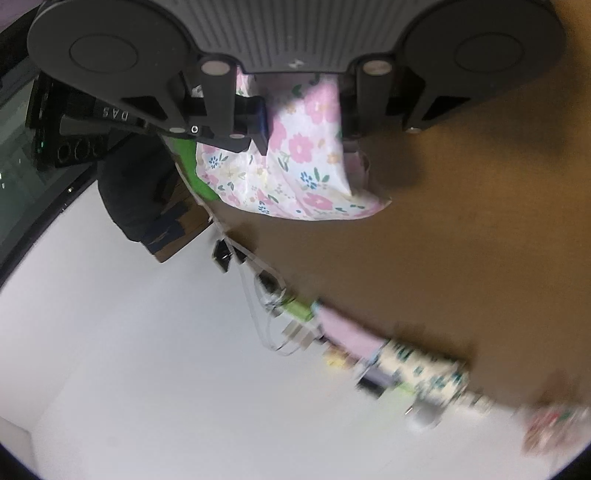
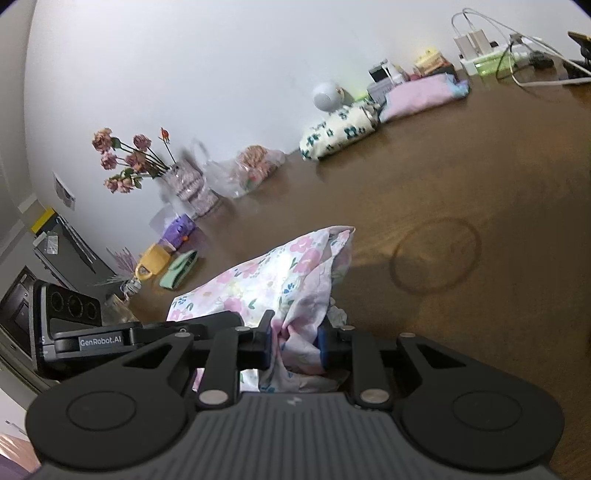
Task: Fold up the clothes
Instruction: 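Carry the bundle with both grippers onto the stack of folded clothes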
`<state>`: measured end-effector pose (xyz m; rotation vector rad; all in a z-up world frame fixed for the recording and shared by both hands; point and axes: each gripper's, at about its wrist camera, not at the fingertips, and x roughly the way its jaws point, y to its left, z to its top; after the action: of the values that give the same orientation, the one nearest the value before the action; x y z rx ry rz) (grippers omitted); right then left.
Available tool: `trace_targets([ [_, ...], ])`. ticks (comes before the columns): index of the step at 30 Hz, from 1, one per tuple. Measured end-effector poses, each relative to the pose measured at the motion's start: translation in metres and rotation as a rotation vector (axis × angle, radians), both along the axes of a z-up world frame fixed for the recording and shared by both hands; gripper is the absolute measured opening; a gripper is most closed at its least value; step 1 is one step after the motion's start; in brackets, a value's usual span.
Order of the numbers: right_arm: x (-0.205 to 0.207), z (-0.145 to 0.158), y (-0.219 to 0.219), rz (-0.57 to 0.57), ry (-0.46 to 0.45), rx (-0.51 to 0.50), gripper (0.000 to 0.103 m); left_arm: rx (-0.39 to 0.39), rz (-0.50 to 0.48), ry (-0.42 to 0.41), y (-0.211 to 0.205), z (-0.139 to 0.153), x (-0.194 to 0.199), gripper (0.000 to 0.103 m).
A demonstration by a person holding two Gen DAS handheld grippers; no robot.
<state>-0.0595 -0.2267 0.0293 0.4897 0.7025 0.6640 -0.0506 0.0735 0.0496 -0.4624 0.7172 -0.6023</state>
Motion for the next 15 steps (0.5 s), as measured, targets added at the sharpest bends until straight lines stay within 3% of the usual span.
trace_targets([
  [8,0.06,0.082,-0.011,0.006,-0.117,0.033,0.019,-0.026,-0.059,-0.189,0.0,0.08,0.066,0.026],
  [10,0.09,0.107,-0.011,-0.004,-0.145,0.034,0.019,-0.035,-0.043,-0.216,0.002,0.102,0.095,0.027],
  [15,0.182,0.167,0.011,-0.041,-0.203,-0.011,0.019,0.026,0.007,-0.255,0.013,0.158,0.19,0.027],
])
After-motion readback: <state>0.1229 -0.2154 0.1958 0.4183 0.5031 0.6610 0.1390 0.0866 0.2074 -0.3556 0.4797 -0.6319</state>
